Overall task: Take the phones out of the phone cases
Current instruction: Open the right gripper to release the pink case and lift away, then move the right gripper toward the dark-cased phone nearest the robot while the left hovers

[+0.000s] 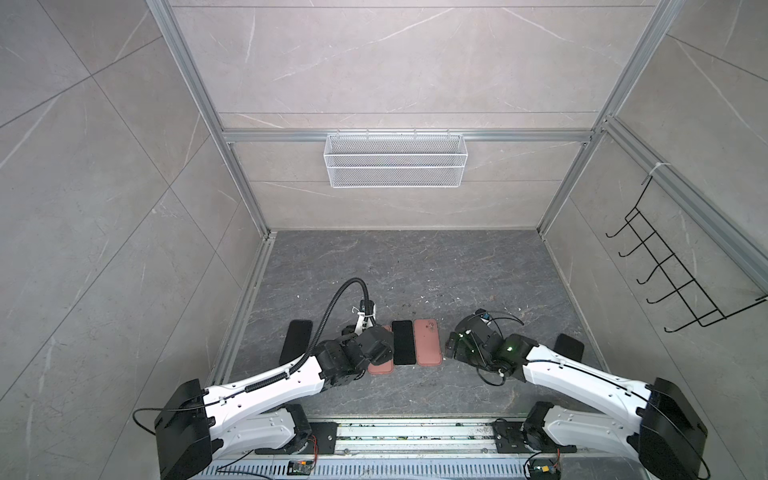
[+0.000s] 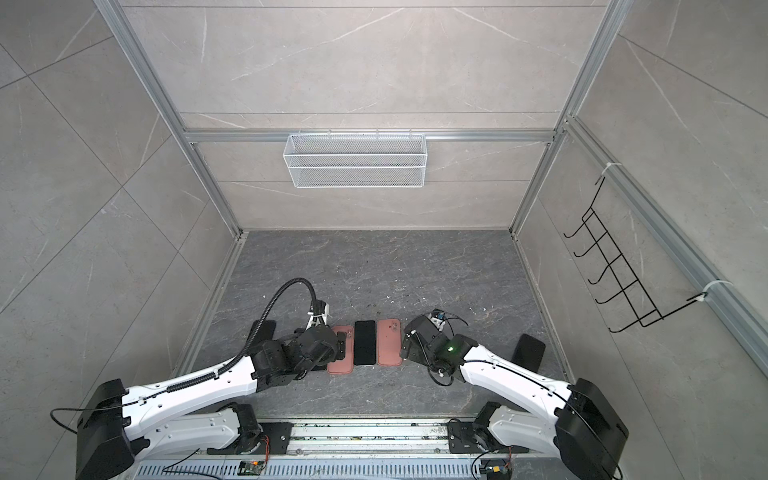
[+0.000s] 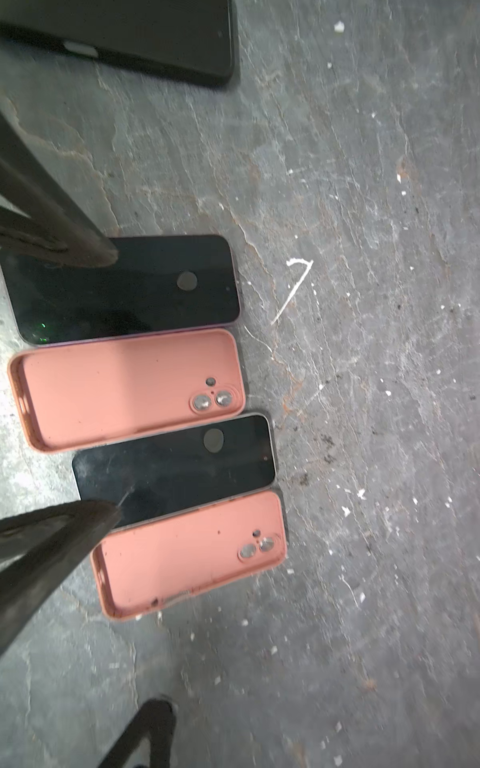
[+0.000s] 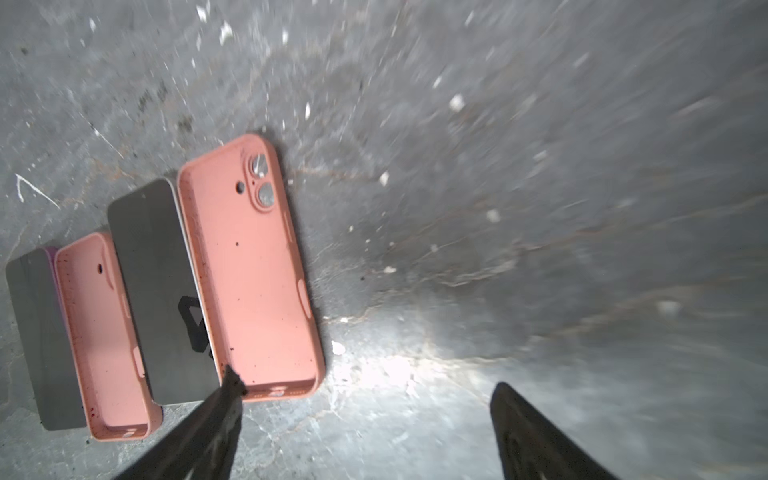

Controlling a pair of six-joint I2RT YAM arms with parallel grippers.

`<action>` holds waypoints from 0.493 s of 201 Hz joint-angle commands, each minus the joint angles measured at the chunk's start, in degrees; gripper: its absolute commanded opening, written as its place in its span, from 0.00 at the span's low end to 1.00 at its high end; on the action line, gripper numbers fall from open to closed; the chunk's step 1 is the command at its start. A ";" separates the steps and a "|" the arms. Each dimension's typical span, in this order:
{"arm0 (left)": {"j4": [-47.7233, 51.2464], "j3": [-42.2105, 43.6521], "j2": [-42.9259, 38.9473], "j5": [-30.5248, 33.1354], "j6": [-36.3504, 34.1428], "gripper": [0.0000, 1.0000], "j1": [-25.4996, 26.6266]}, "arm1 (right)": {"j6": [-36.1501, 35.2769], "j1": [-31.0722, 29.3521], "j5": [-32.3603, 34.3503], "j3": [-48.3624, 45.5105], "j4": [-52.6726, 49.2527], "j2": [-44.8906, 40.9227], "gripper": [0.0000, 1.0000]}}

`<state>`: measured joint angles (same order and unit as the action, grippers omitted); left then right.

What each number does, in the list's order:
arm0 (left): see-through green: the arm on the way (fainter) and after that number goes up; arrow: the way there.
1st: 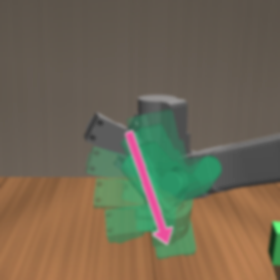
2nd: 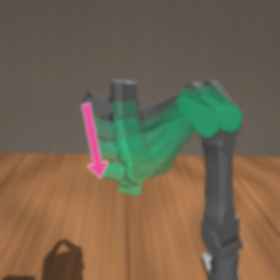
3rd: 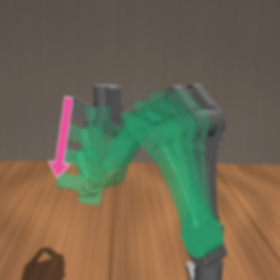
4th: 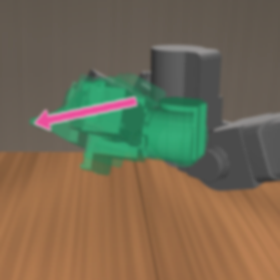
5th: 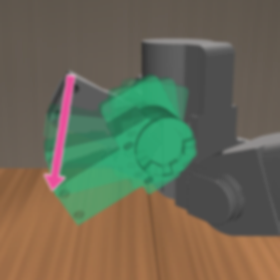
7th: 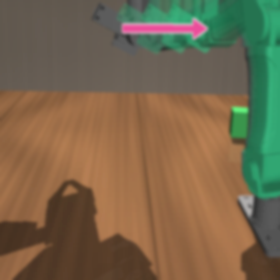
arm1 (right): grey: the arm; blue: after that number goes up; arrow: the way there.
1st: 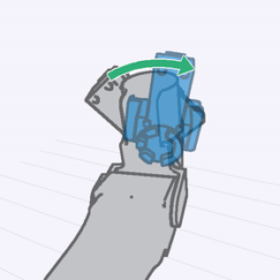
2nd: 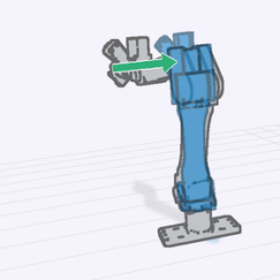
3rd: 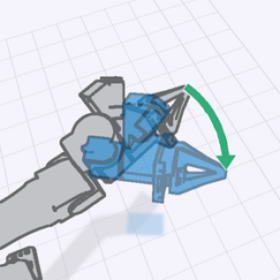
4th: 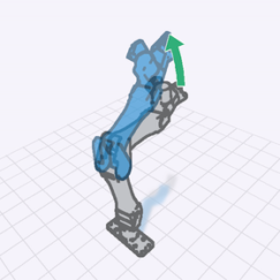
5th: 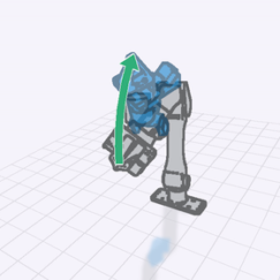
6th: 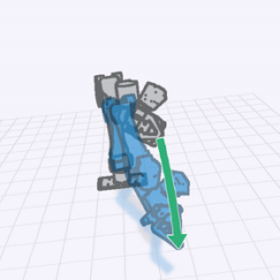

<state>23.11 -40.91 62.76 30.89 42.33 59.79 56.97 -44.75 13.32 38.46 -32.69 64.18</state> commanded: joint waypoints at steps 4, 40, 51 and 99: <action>-6.80 1.13 -1.67 -5.87 -1.92 0.90 -0.37 | -3.37 3.88 8.68 4.29 -14.84 -2.41 0.95; -12.99 2.19 -0.77 -12.00 -3.76 0.90 -0.37 | -10.45 23.12 13.14 7.33 -20.02 -3.16 1.00; -14.06 2.32 -0.20 -13.08 -3.71 0.90 -0.38 | -12.45 29.13 14.24 8.88 -20.90 -2.38 0.99; -16.50 2.30 2.28 -15.82 -3.66 0.90 -0.36 | -18.30 55.23 11.97 9.27 -15.04 0.49 0.99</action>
<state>10.11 -38.44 64.23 17.34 39.99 59.59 43.64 0.80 26.00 48.01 -48.60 62.87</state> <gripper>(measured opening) 0.896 0.995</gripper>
